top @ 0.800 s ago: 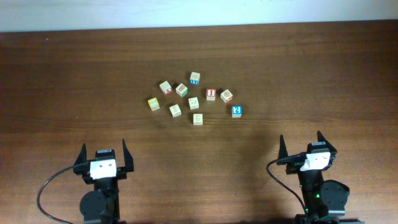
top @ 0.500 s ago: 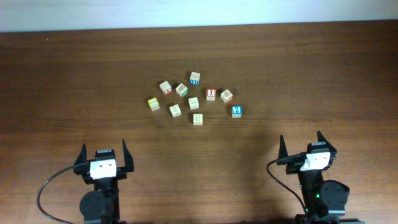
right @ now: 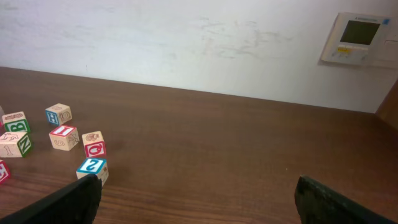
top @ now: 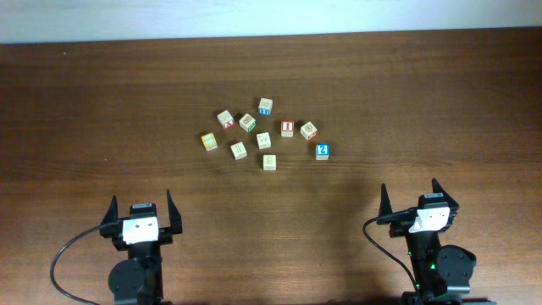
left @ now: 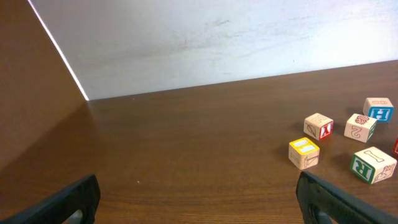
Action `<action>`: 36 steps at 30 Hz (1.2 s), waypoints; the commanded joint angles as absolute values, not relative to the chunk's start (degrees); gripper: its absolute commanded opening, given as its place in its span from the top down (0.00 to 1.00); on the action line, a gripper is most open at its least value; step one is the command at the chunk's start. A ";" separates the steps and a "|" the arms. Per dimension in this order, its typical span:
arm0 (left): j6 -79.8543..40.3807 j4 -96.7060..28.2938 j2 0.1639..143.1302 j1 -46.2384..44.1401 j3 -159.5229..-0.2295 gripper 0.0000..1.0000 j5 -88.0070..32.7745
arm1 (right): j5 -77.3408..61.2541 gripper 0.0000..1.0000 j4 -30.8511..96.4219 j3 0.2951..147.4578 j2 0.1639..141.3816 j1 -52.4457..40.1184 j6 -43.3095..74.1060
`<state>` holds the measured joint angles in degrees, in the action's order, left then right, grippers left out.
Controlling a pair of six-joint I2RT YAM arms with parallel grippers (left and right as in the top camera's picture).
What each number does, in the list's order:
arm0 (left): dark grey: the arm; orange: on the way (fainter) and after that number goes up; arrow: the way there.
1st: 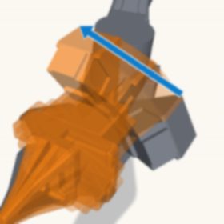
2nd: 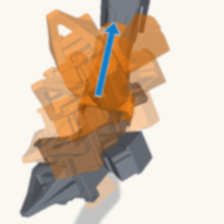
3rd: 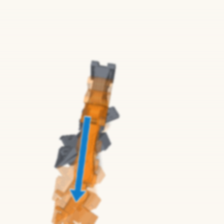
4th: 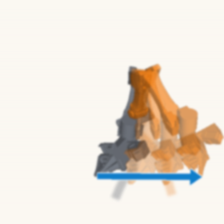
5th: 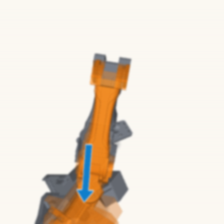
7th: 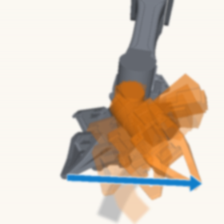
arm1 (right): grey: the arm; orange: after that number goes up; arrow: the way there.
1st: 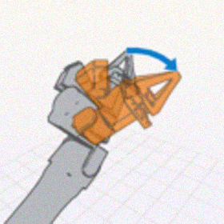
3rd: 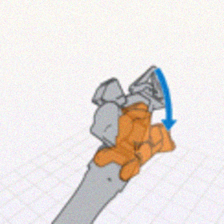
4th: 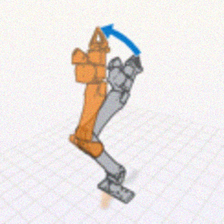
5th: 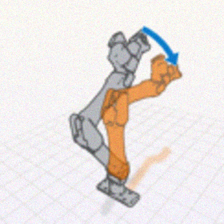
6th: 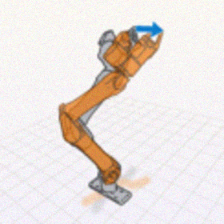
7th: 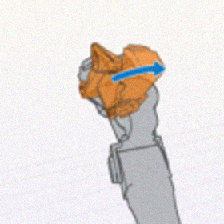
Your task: Rotate 5 blocks
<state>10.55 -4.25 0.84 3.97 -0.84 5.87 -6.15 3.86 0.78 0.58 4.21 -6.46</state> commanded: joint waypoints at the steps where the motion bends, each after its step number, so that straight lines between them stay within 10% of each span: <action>1: 11.46 -3.36 0.34 3.68 -0.51 0.01 6.28 | -6.90 0.01 3.88 0.32 0.21 4.54 -6.63; 18: 11.27 -0.47 4.36 3.64 -5.02 0.01 -6.63 | -14.72 0.02 3.25 4.80 1.98 4.54 -6.61; 25: 11.51 -3.11 33.19 3.64 -27.05 0.01 -12.67 | -26.59 0.02 6.07 20.84 21.56 4.54 -6.59; 36: 13.74 -43.13 76.07 3.64 -79.66 0.01 -19.31 | -32.82 0.02 46.24 71.96 63.18 4.51 -6.61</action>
